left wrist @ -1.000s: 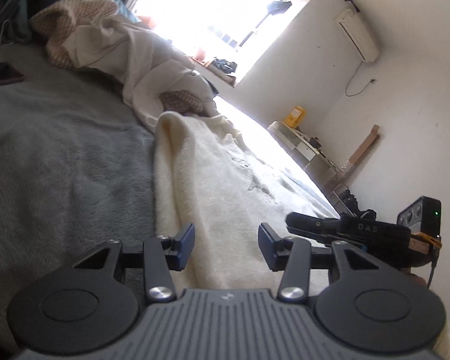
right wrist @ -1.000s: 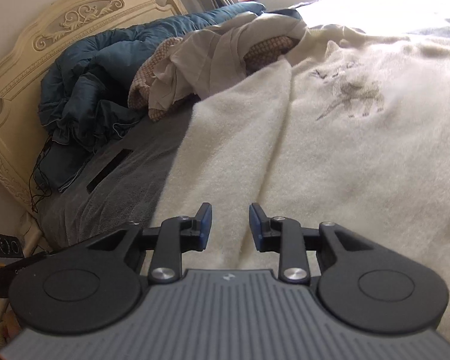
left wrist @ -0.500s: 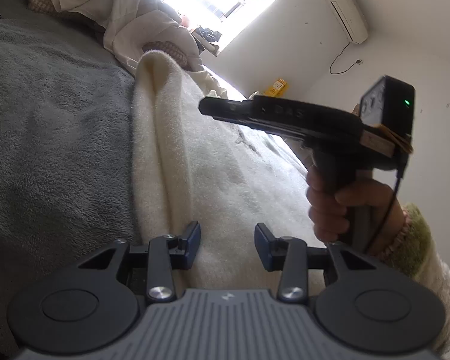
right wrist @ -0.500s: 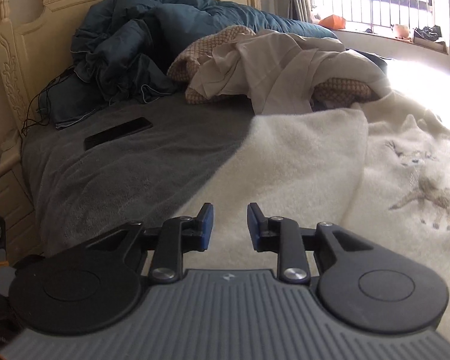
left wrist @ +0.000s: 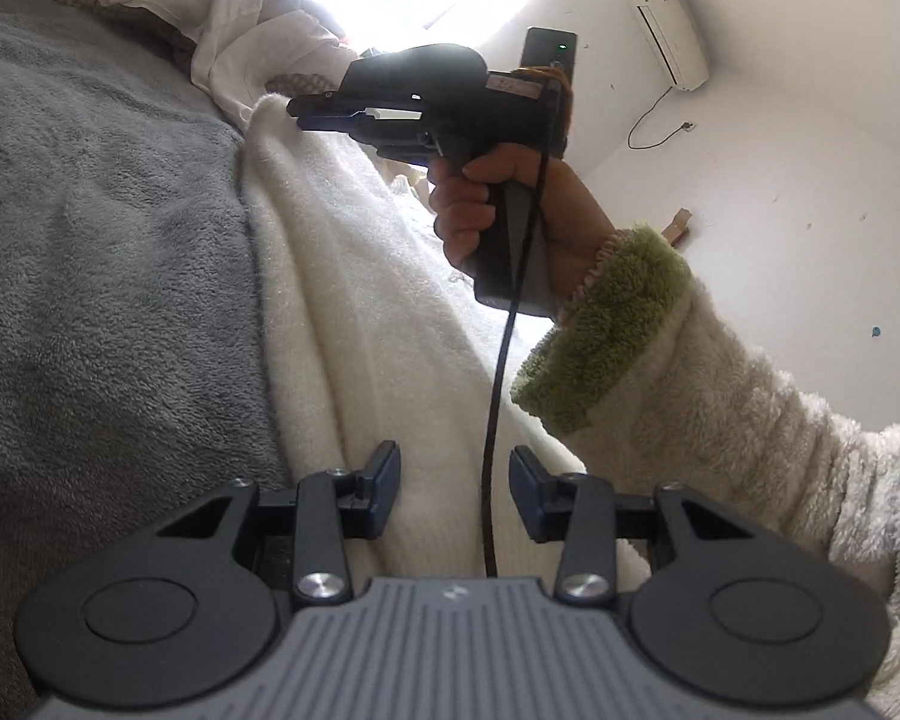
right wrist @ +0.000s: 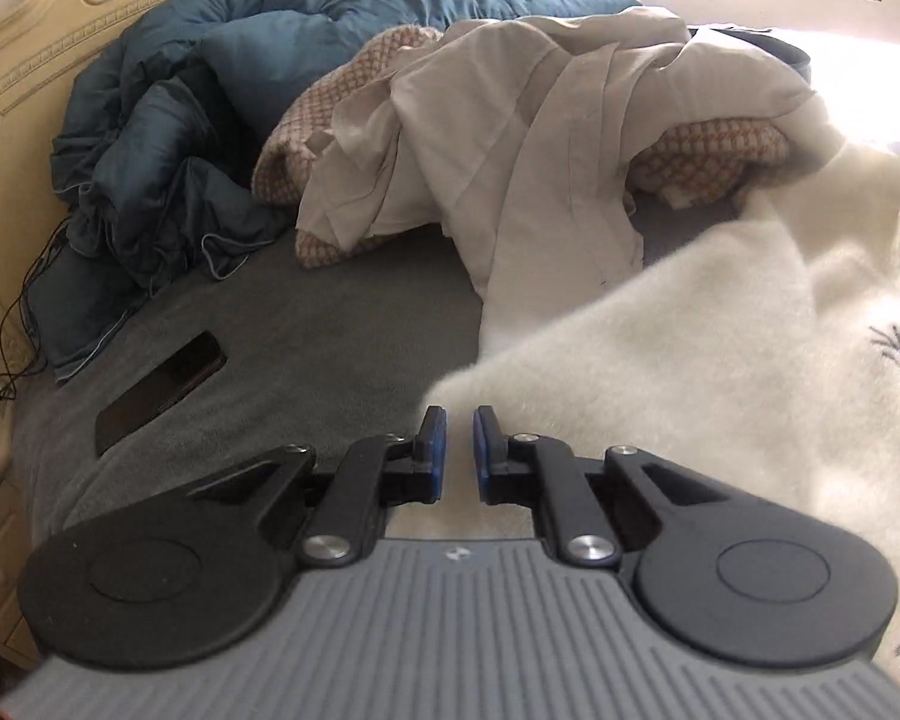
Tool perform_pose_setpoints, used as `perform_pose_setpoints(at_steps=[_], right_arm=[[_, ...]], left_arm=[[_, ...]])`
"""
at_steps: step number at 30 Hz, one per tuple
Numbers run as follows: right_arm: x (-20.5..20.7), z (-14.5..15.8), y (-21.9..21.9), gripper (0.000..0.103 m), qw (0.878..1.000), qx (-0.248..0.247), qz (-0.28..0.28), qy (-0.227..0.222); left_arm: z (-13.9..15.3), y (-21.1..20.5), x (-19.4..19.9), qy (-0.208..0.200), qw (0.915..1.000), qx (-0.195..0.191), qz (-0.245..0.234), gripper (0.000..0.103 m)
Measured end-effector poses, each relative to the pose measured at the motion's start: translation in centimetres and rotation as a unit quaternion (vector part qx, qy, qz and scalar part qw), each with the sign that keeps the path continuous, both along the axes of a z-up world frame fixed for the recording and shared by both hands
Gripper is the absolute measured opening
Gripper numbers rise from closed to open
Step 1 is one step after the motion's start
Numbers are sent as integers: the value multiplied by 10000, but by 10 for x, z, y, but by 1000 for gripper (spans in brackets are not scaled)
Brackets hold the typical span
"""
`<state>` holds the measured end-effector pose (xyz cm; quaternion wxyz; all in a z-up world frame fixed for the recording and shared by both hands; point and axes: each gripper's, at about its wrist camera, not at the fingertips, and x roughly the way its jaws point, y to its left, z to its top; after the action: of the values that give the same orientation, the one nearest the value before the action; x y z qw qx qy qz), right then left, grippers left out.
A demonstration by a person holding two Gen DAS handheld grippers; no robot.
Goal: Fold clothes
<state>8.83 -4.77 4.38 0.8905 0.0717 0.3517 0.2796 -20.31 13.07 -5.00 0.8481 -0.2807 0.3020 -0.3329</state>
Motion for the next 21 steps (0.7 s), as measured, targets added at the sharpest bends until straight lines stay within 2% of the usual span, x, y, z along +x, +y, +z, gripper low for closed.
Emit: perform_pose_setpoints(at_steps=[3,4,6,7,8,10,12,15,18,21], right_arm=[[35,-19,5,6,9983,-320,-323,351],[41,-23,1,4,9977,-260,-402,479],[41,-22,-18,4,9935,403,-663,836],[34,-17,-29,8,9903,703,-767,920],[18,-8,-41,9,9893,895,-784,841],[-17,6,-58,9,9918,922,-665,577],[-59,18,-75,10,9958,666,-527,332],[-120,20,-98,10,9983,380,-409,189],[-170,8,-119,18,9968,502,-469,414],[-208,-15,-126,20,9936,595,-633,716]], left_arm=[[2,-2,-2,-14,10000,59,8,41],[3,-2,-2,-3,10000,71,26,41],[7,-2,-6,-17,9999,133,55,42],[10,-1,-11,-65,9998,176,69,43],[12,0,-14,-114,9997,199,74,45],[15,3,-20,-166,9995,268,95,47],[17,6,-25,-184,9990,378,136,49],[18,10,-28,-63,9986,452,260,51],[21,11,-24,107,9991,307,254,51],[20,2,-20,219,9984,453,254,49]])
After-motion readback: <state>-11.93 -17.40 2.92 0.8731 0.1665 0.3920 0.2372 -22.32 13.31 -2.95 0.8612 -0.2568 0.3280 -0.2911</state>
